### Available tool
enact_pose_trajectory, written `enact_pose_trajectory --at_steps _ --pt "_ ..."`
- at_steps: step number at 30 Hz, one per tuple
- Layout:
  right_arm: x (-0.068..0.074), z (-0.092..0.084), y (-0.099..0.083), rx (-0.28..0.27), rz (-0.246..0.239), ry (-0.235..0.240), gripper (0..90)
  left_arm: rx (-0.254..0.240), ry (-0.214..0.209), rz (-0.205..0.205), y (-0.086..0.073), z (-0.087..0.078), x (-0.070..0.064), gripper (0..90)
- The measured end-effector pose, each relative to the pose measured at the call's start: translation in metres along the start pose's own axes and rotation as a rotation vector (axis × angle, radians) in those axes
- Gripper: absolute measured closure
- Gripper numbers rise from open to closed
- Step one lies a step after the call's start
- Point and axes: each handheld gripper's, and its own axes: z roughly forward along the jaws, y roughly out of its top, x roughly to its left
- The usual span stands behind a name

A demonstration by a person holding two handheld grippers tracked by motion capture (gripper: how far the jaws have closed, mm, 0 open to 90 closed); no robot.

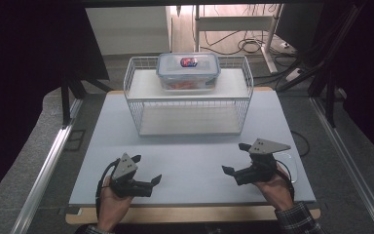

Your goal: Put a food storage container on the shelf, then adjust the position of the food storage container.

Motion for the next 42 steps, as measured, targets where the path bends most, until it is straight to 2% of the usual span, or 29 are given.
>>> enact_pose_trajectory --at_steps 4,8,15,22,23,24,25,26,27,30,34,35,36,37,40,42 --pt "0.002 0.003 -0.02 0.02 0.011 -0.015 2.8 0.023 0.037 0.016 -0.012 -0.001 -0.002 3.0" --pt "0.003 0.007 -0.037 0.075 0.035 -0.034 2.9 0.05 0.051 0.032 -0.019 0.001 -0.003 3.0" --pt "-0.001 0.01 -0.042 0.098 0.058 -0.082 0.0 0.061 0.06 0.071 -0.02 0.004 -0.006 2.9" --pt "-0.014 0.001 -0.043 0.12 0.094 -0.139 1.0 0.05 0.064 0.056 -0.021 0.003 -0.004 2.8" --pt "-0.017 -0.004 -0.043 0.127 0.11 -0.152 5.7 0.049 0.064 0.053 -0.022 0.003 -0.004 2.8" --pt "-0.017 -0.004 -0.043 0.127 0.11 -0.152 5.7 0.049 0.064 0.052 -0.022 0.003 -0.003 2.8" --pt "-0.02 -0.009 -0.043 0.133 0.125 -0.18 12.6 0.052 0.068 0.052 -0.022 0.003 -0.003 2.8" --pt "-0.022 -0.011 -0.044 0.137 0.131 -0.188 19.0 0.052 0.068 0.052 -0.022 0.003 -0.003 2.8" --pt "-0.022 -0.011 -0.044 0.137 0.131 -0.188 19.0 0.053 0.07 0.054 -0.022 0.003 -0.003 2.8" --pt "-0.025 -0.019 -0.046 0.162 0.137 -0.208 41.2 0.055 0.071 0.059 -0.022 0.003 -0.004 2.8" --pt "-0.034 -0.037 -0.049 0.16 0.147 -0.239 67.5 0.062 0.072 0.067 -0.022 0.004 -0.004 2.8" --pt "-0.034 -0.037 -0.049 0.16 0.147 -0.239 67.5 0.062 0.072 0.067 -0.022 0.004 -0.004 2.8" --pt "-0.039 -0.044 -0.051 0.172 0.145 -0.261 74.5 0.06 0.073 0.067 -0.022 0.003 -0.003 2.8" --pt "-0.039 -0.044 -0.051 0.172 0.145 -0.261 74.5 0.06 0.073 0.067 -0.022 0.003 -0.003 2.8" --pt "-0.047 -0.056 -0.057 0.192 0.162 -0.287 85.5 0.061 0.075 0.064 -0.022 0.004 -0.004 2.8" --pt "-0.053 -0.068 -0.061 0.197 0.18 -0.325 89.7 0.062 0.073 0.063 -0.022 0.005 -0.004 2.8"
